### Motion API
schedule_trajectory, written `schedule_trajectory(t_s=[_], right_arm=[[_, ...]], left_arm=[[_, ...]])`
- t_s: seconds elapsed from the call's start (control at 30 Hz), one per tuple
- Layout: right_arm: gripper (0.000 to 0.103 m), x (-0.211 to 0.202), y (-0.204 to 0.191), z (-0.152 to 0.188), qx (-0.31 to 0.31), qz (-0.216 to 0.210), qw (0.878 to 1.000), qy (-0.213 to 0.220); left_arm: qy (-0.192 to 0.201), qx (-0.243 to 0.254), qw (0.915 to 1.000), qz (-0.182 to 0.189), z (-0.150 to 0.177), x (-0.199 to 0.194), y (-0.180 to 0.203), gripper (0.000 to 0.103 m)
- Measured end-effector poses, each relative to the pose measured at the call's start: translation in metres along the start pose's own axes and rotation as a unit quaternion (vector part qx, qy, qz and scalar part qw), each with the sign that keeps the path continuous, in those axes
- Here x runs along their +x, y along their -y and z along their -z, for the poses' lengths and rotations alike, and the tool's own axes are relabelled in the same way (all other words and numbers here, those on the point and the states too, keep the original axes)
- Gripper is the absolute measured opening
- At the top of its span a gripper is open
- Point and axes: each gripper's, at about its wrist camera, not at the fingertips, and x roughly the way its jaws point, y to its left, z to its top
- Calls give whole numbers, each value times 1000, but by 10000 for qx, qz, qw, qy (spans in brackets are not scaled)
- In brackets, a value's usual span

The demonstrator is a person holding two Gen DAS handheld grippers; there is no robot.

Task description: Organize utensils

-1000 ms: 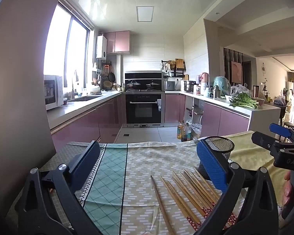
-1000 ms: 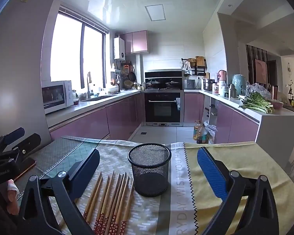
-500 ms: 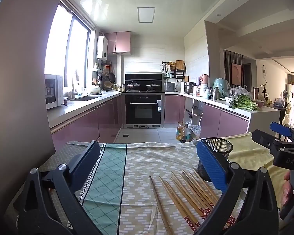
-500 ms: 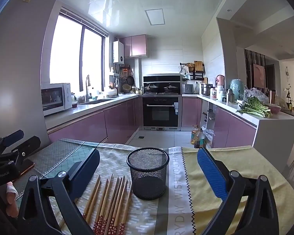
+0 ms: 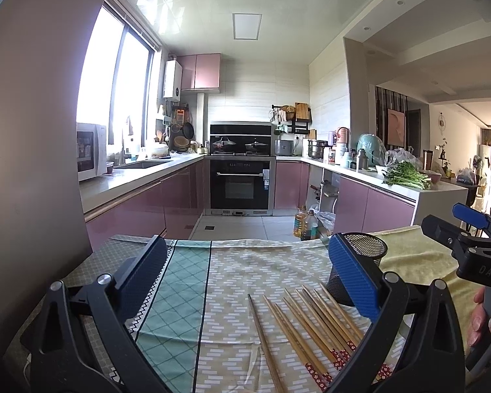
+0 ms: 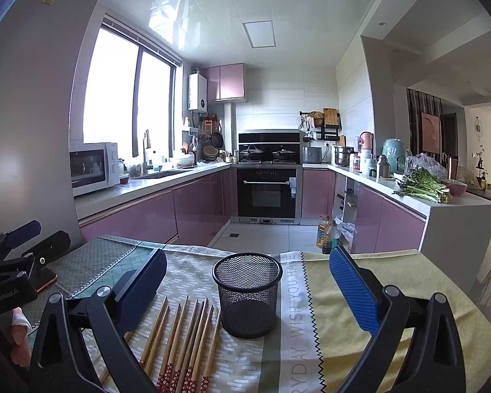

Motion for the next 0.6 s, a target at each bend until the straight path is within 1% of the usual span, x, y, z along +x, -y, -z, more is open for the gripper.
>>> schedule_trajectory(t_s=[0.6], right_arm=[[96, -4, -2, -2, -17, 19, 10000, 61]], left_arm=[[65, -25, 10000, 10, 1, -4, -3, 97]])
